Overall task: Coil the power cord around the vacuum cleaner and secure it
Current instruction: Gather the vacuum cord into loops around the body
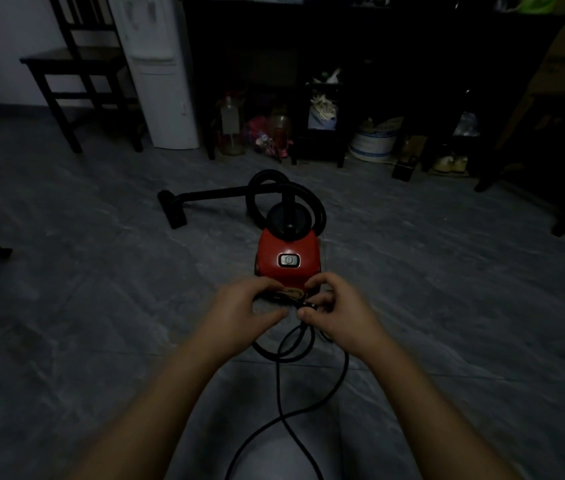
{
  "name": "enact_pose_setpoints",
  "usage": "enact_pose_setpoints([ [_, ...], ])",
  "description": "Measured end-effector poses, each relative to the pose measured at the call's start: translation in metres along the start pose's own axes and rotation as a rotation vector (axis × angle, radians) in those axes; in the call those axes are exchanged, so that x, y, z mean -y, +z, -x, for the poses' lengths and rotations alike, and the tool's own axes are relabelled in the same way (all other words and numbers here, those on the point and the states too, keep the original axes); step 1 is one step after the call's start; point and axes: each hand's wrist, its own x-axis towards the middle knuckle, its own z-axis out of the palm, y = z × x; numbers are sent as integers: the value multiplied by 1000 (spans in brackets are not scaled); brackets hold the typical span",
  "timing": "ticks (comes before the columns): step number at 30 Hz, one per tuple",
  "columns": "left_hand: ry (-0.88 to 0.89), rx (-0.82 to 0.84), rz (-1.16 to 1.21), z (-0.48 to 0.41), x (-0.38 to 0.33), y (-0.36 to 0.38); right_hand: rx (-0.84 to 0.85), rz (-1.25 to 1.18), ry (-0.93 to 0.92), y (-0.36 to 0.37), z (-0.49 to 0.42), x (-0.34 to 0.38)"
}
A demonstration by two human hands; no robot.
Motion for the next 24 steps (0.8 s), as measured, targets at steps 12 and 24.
enact_pose_setpoints([
  [12, -66, 56, 255, 2, -13, -3, 70, 8, -77, 15, 7, 10],
  [24, -187, -2, 504, -7, -14, 3, -33, -96, -89, 8, 5, 11],
])
